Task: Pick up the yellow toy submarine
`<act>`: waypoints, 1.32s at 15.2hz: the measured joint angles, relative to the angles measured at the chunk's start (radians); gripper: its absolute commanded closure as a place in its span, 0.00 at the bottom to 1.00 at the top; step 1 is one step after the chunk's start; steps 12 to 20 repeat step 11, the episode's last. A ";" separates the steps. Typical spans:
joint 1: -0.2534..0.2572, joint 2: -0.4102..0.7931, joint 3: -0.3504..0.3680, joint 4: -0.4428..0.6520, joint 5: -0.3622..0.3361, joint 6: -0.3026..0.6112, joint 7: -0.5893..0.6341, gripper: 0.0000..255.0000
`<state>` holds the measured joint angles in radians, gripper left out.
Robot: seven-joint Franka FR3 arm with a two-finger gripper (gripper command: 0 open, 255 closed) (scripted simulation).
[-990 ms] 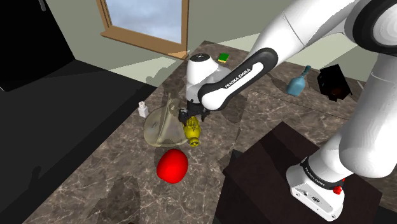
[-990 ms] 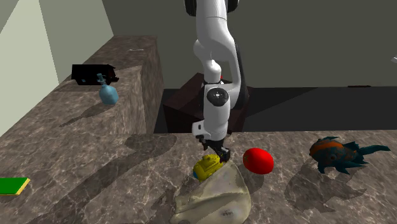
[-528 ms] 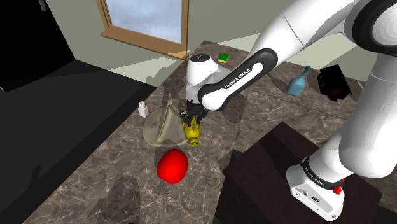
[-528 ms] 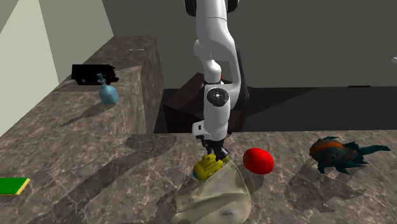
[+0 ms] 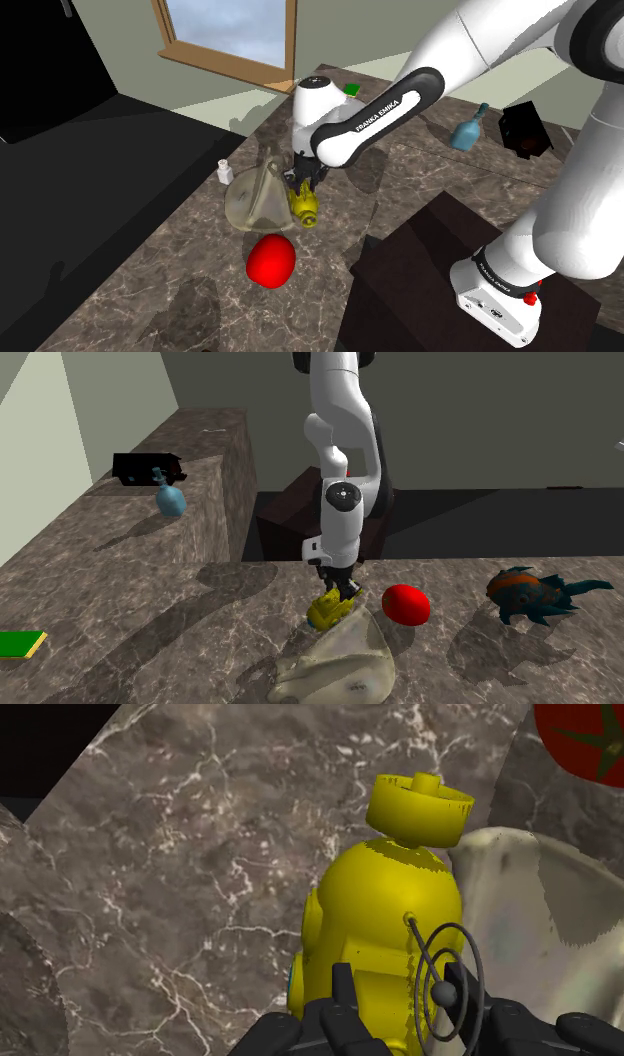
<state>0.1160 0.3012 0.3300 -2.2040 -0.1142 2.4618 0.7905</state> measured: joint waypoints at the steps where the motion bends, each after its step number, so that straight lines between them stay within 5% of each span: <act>1: -0.001 -0.011 0.003 -0.001 0.006 -0.010 -0.002 1.00; 11: -0.017 -0.108 0.023 0.023 0.057 -0.124 -0.037 1.00; 20: -0.017 -0.108 0.023 0.023 0.057 -0.124 -0.037 1.00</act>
